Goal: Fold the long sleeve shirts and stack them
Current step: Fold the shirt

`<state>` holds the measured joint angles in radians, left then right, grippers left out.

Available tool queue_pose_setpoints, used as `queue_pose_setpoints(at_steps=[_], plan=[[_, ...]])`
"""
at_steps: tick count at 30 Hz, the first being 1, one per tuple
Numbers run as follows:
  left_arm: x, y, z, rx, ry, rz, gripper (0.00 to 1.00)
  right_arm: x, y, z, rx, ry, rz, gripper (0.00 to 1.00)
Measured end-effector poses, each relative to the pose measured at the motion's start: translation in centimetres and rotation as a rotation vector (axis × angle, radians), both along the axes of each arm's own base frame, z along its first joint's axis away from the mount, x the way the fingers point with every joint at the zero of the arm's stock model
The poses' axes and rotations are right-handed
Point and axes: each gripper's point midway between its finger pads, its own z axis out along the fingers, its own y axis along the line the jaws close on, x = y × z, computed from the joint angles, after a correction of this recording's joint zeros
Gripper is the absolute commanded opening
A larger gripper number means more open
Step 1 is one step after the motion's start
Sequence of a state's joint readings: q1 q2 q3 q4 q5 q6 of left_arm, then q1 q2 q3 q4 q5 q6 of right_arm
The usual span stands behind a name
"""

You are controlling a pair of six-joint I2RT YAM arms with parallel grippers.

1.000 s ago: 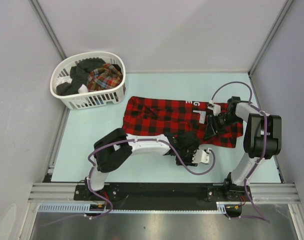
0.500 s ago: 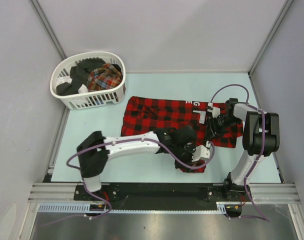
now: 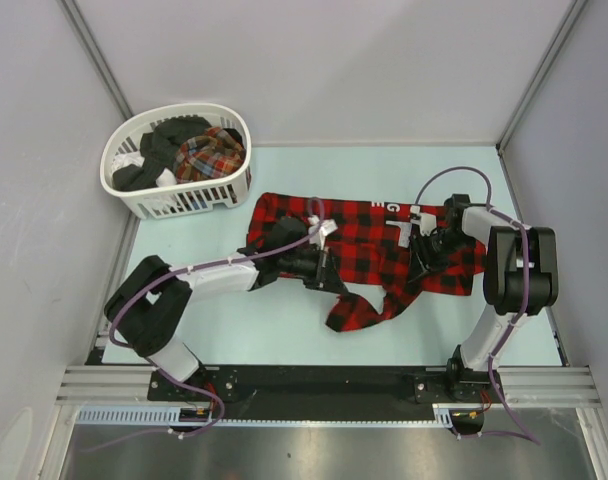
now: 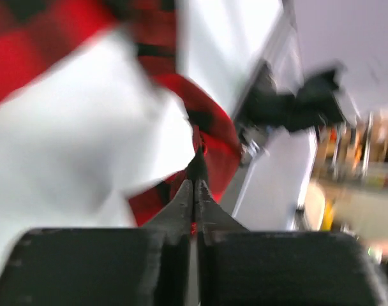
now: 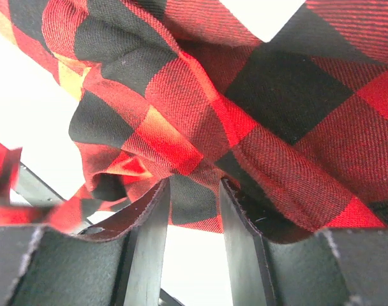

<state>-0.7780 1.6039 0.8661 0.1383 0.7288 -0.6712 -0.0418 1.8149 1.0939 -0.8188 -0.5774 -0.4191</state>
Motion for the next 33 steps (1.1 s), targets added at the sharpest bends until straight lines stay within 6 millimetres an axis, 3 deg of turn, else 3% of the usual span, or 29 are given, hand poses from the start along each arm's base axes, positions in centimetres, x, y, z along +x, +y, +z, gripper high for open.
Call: queue_pose_setpoints(at_steps=[1,2,3,6,10,14,16,18,21,24,26,28,31,33], plan=[[0.8,0.8,-0.8,0.027,0.028,0.051,0.35,0.0,0.0,0.0,-0.007,-0.003,0.004,0.43],[1.5,1.6,-1.6,0.05,0.054,0.099,0.51,0.0,0.0,0.0,-0.015,-0.006,0.008,0.43],[1.8,2.5,-2.4,0.077,0.082,0.138,0.56,0.0,0.0,0.0,-0.024,-0.01,0.013,0.43],[1.7,4.8,-3.9,0.149,0.107,0.188,0.61,0.0,0.0,0.0,-0.043,-0.023,0.029,0.43],[1.9,6.9,-2.8,0.218,-0.098,0.108,0.58,0.0,0.0,0.1,-0.065,-0.049,0.046,0.43],[1.1,5.9,0.0,0.282,-0.545,-0.165,0.6,0.3,-0.2,0.2,-0.076,-0.067,0.053,0.43],[-2.0,4.6,0.2,0.296,-0.761,-0.397,0.6,0.3,-0.2,0.2,-0.078,-0.072,0.056,0.43],[-4.8,4.3,-1.2,0.323,-0.902,-0.61,0.64,0.4,-0.3,0.3,-0.08,-0.076,0.056,0.43],[-6.6,5.2,-4.8,0.413,-1.011,-0.866,0.67,0.5,-0.3,0.4,-0.081,-0.084,0.056,0.43],[-6.0,6.3,-8.4,0.522,-1.031,-1.003,0.63,0.5,-0.3,0.6,-0.081,-0.09,0.056,0.43],[-5.5,7.0,-10.4,0.582,-1.033,-1.068,0.45,0.5,-0.2,0.9,-0.08,-0.099,0.057,0.43],[-5.0,6.7,-10.6,0.599,-1.051,-1.089,0.21,0.6,-0.2,1.3,-0.08,-0.113,0.058,0.43],[-4.3,6.3,-10.9,0.621,-1.067,-1.116,0.0,0.7,-0.2,1.9,-0.079,-0.134,0.058,0.43],[-4.7,6.2,-10.7,0.61,-1.037,-1.137,0.0,0.8,-0.3,1.9,-0.079,-0.136,0.06,0.43]])
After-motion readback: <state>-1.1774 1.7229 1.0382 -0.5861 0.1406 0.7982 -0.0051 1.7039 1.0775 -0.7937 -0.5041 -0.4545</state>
